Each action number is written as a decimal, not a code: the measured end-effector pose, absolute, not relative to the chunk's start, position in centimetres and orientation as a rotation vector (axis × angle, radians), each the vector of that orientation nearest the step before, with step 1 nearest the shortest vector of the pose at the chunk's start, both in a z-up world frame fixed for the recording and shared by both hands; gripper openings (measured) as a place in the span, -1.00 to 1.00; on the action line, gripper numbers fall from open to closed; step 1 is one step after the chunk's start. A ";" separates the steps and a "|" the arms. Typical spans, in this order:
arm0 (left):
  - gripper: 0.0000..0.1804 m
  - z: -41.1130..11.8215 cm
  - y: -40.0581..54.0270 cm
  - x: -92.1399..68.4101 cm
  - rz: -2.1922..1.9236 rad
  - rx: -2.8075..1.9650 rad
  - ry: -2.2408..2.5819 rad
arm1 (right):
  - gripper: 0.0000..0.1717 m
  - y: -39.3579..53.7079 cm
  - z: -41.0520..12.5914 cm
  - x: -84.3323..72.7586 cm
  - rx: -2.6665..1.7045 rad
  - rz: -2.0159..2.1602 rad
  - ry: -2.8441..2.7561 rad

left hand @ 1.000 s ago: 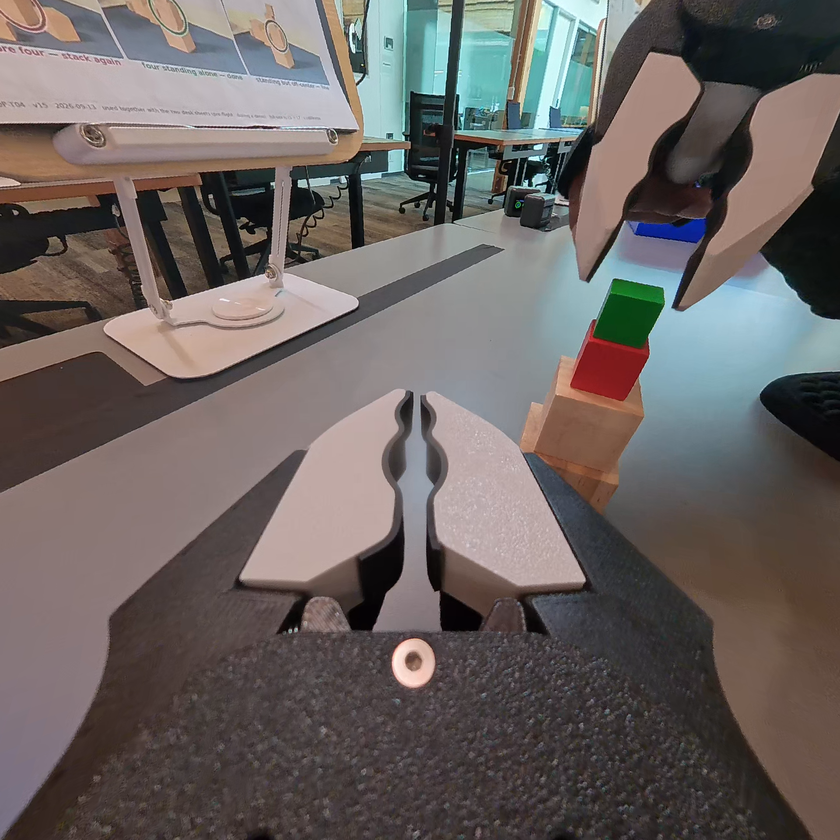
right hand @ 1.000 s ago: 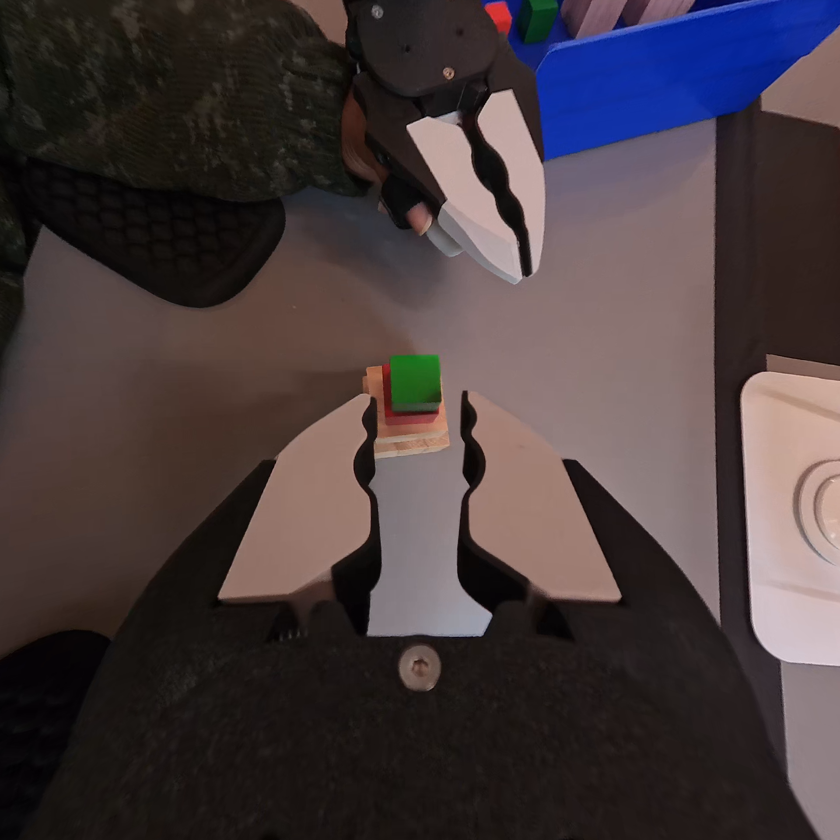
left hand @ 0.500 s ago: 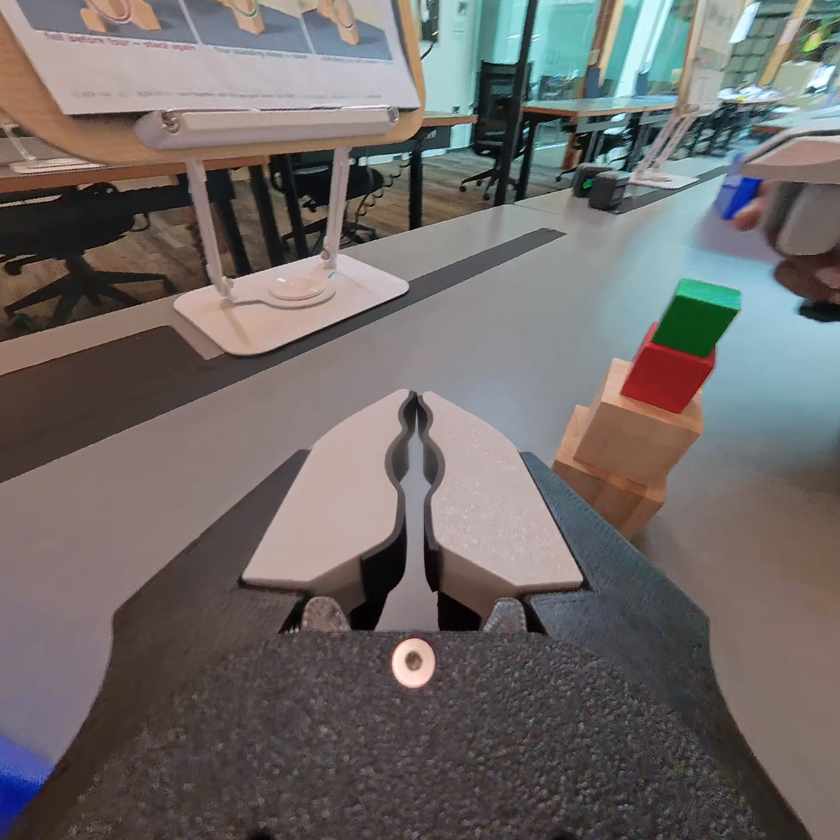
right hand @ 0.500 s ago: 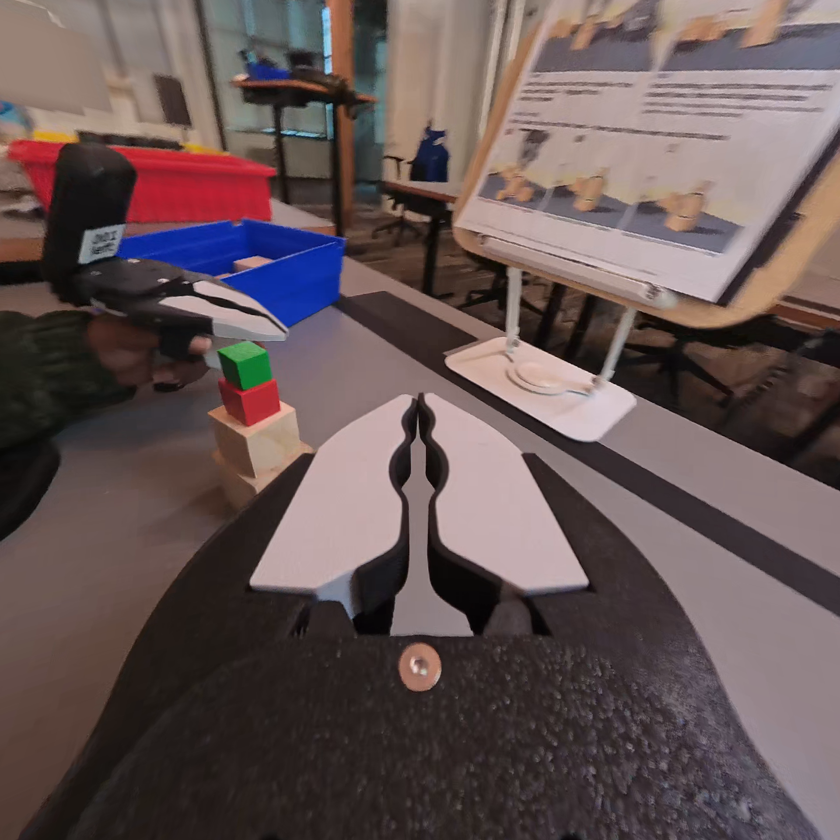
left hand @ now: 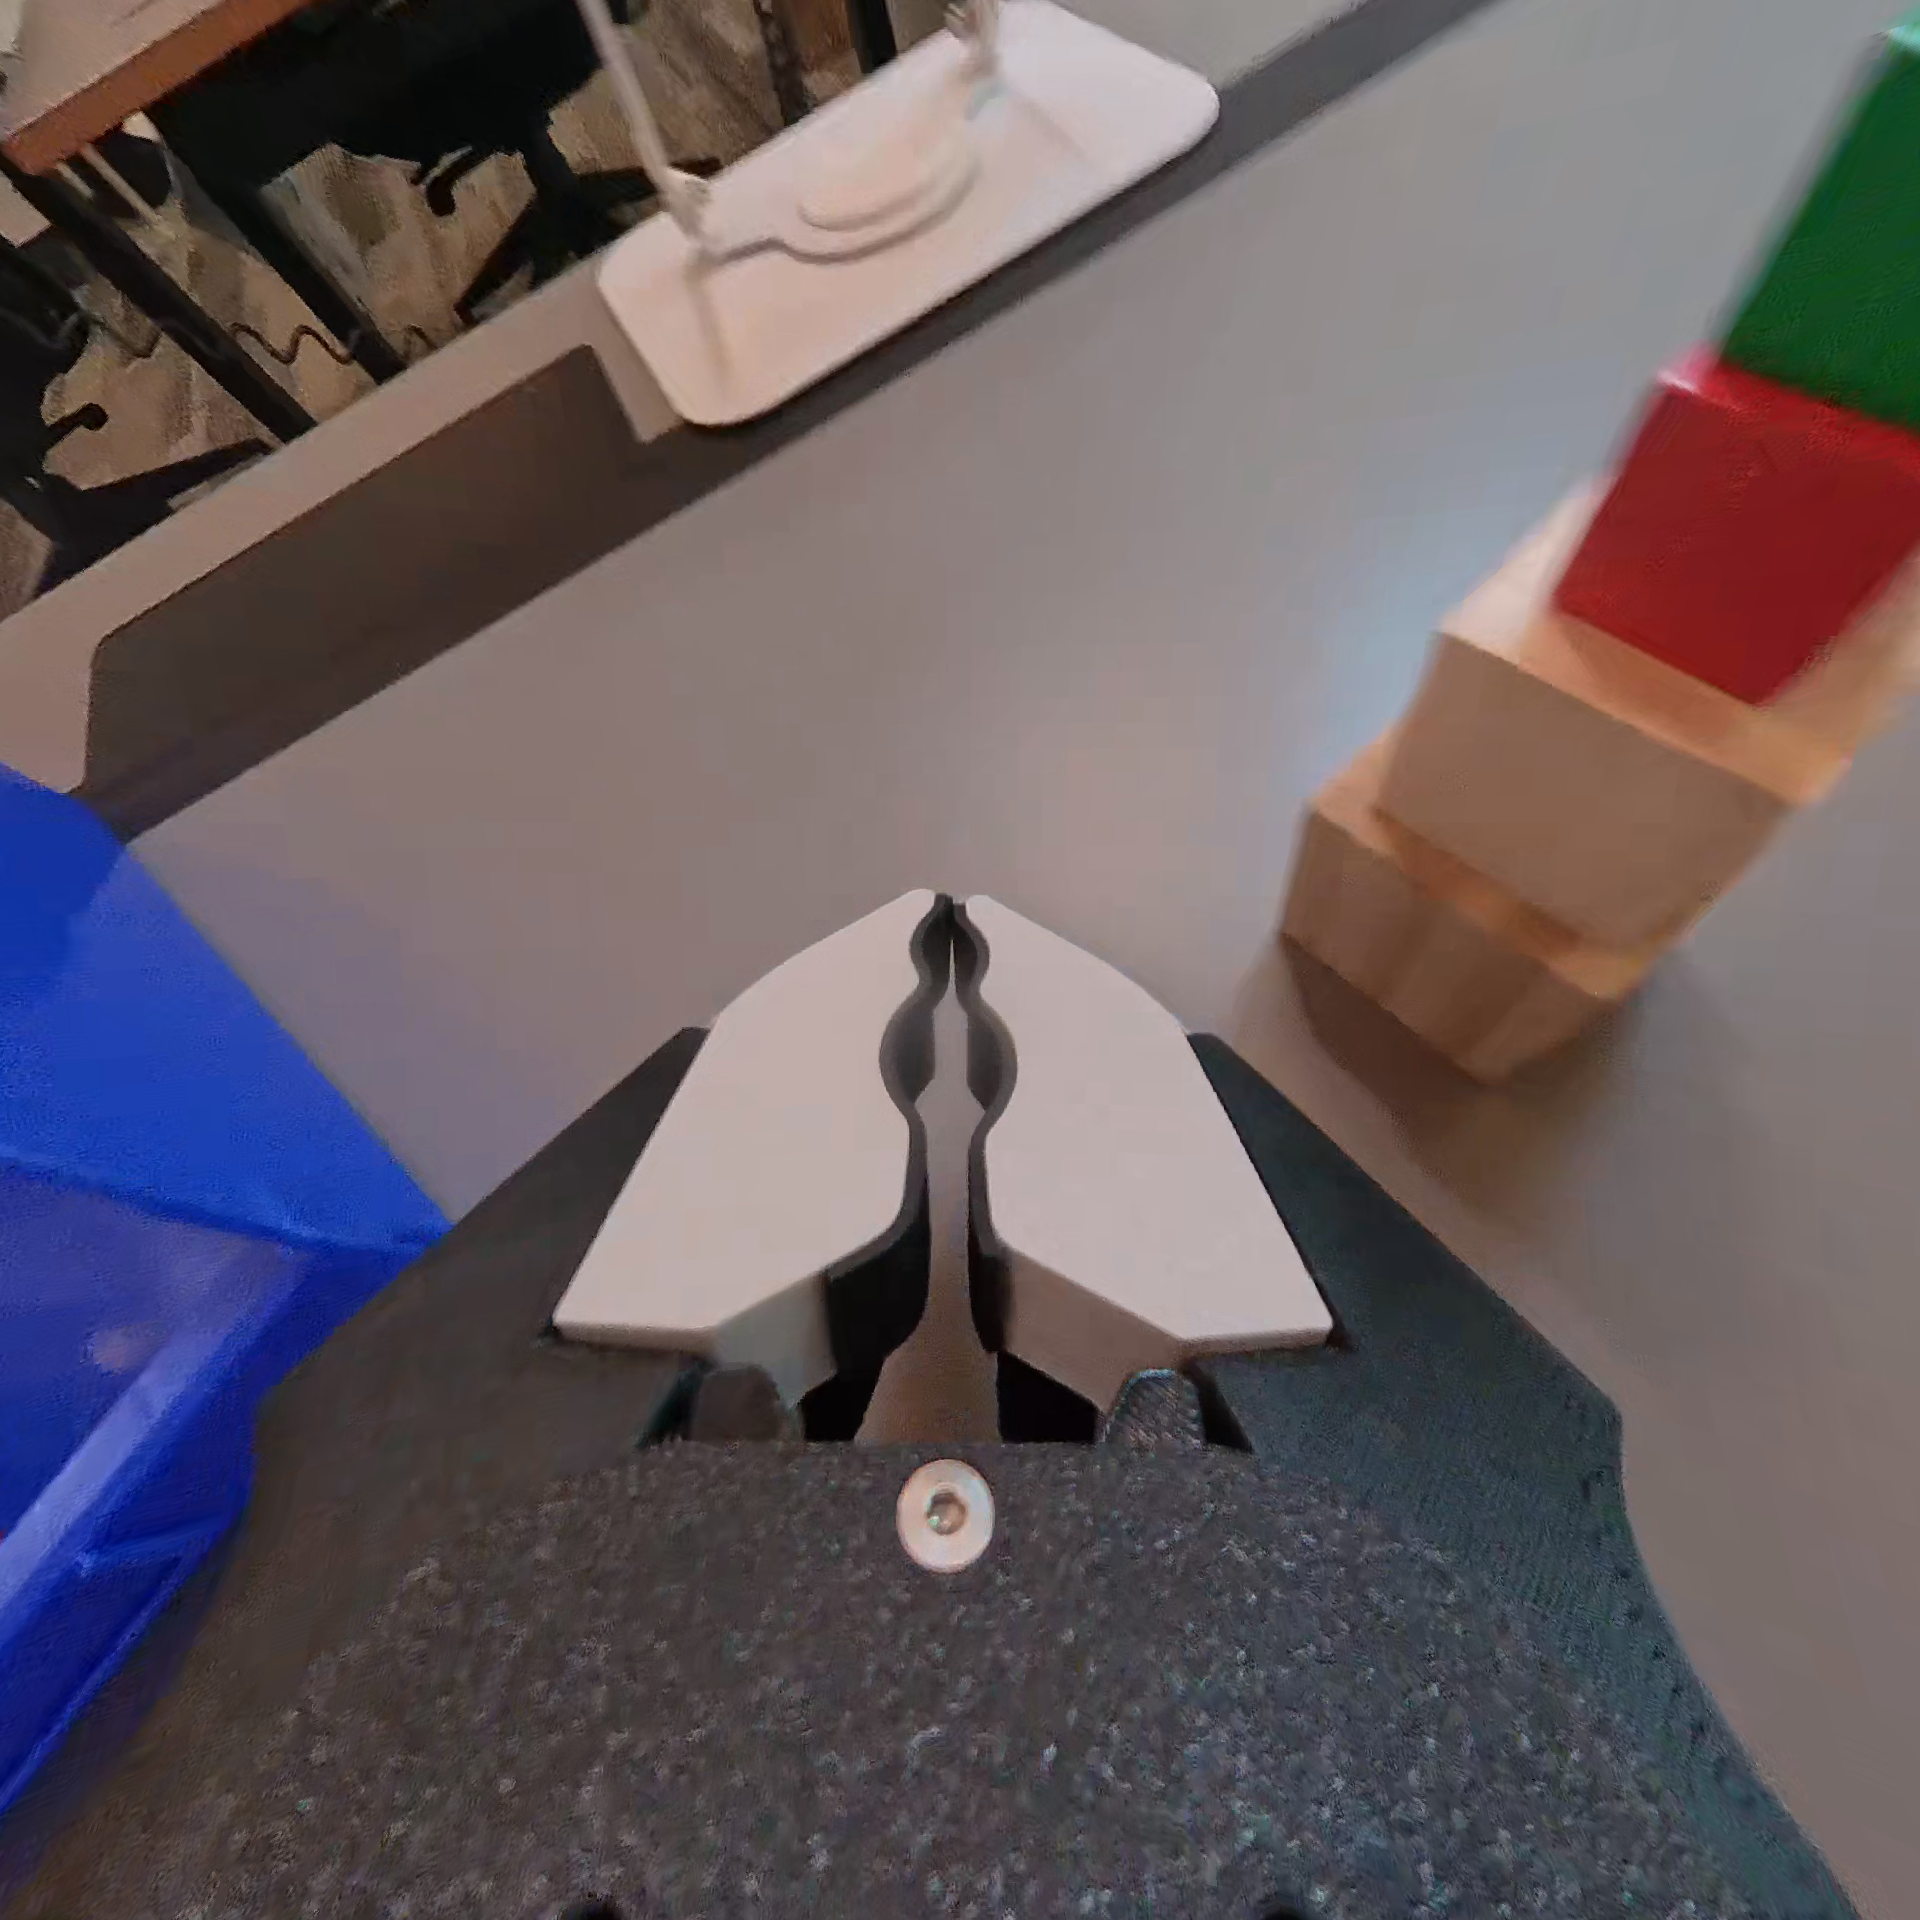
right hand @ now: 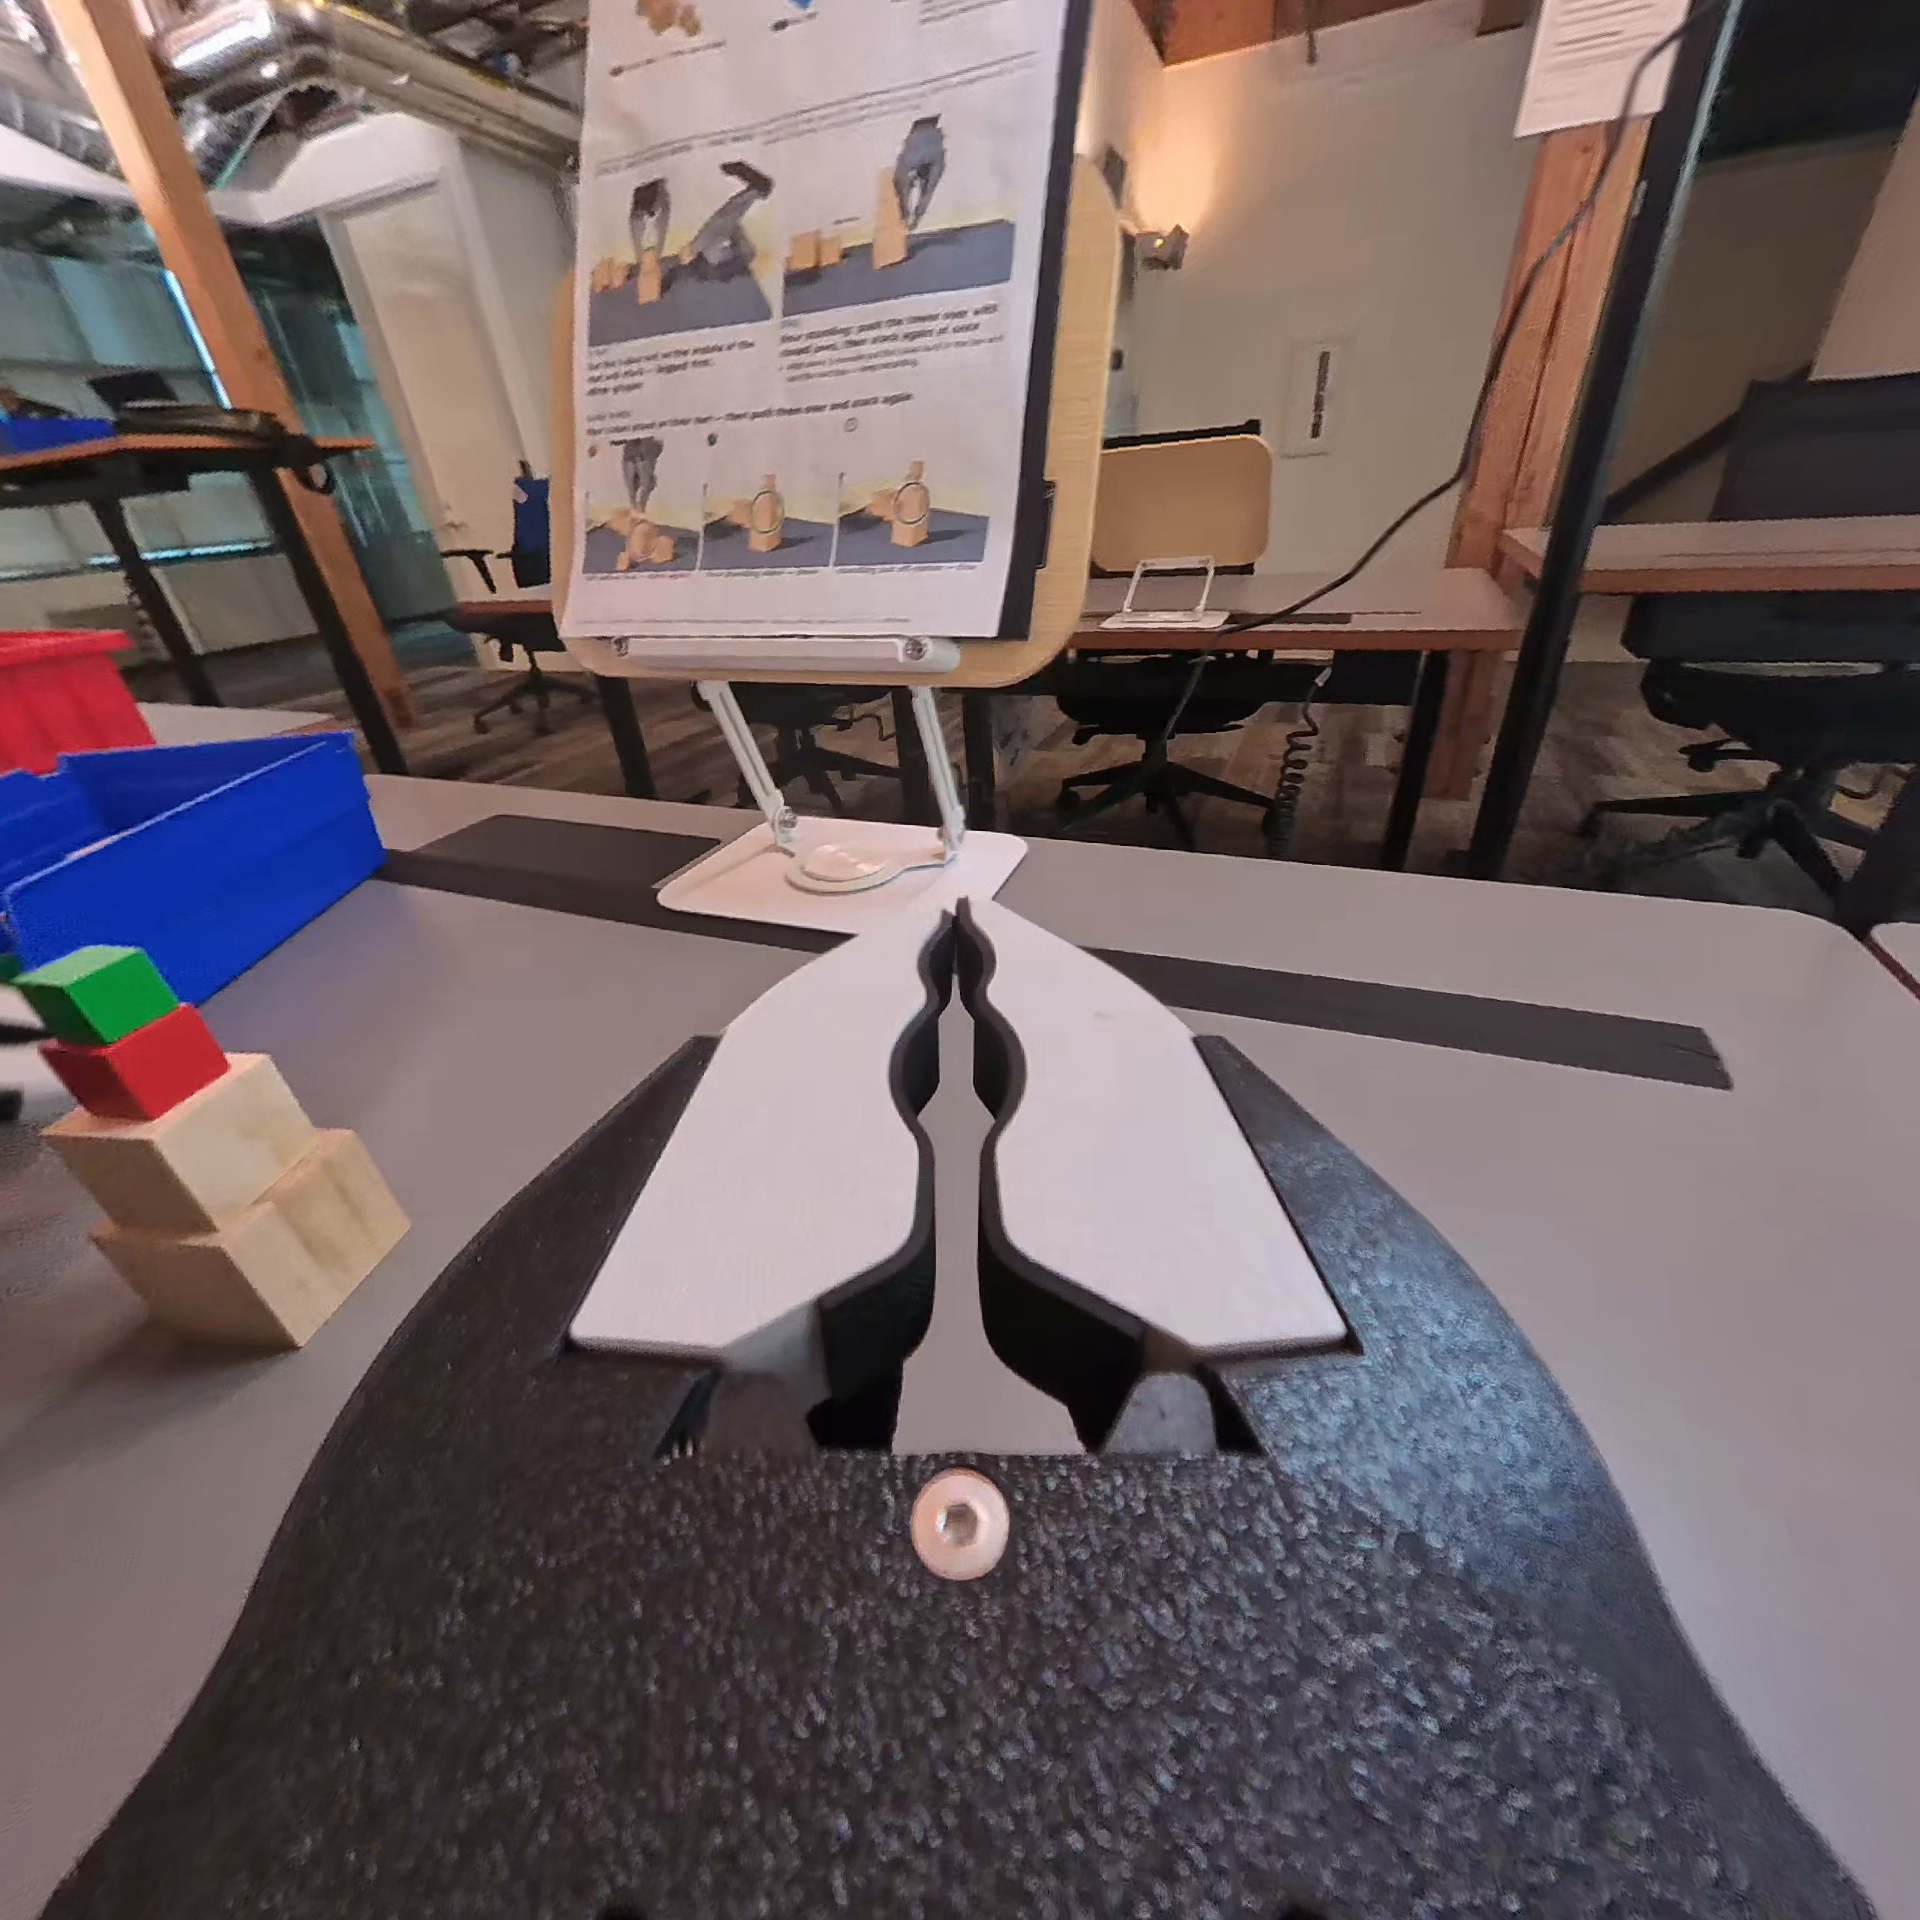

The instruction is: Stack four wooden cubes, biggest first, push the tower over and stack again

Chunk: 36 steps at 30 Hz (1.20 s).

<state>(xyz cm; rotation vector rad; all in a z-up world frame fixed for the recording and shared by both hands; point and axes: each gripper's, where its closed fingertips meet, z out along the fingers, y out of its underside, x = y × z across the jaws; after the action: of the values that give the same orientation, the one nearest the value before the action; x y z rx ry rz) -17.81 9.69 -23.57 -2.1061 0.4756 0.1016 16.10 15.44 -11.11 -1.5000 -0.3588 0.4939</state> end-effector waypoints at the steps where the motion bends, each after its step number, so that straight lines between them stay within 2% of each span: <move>1: -1.00 -24.1 9.4 -16.6 0.124 -2.114 0.517 | -1.00 15.5 -10.9 16.5 -1.494 0.496 -0.344; 6: -1.00 -23.7 11.5 -10.2 0.319 -2.027 0.711 | -1.00 15.2 -10.1 17.1 -1.472 0.510 -0.318; 17: -1.00 -21.1 15.5 5.3 0.236 -1.715 1.012 | -1.00 16.0 -11.4 18.6 -1.511 0.415 -0.310; 24: -1.00 -19.3 14.9 1.1 0.058 -1.777 0.892 | -1.00 16.1 -11.9 18.1 -1.528 0.430 -0.335; 31: -0.94 -14.3 13.3 -6.7 -0.439 -1.671 0.585 | -1.00 16.5 -12.8 18.1 -1.554 0.431 -0.333; 36: -0.92 -12.7 12.9 -14.6 -0.429 -1.589 0.371 | -1.00 16.7 -13.9 17.6 -1.583 0.410 -0.368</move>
<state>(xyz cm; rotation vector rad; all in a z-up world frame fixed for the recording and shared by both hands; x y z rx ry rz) -14.58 12.92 -12.71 -1.5891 0.3710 -0.4289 17.60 16.70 -13.86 -1.5829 -0.3684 0.4097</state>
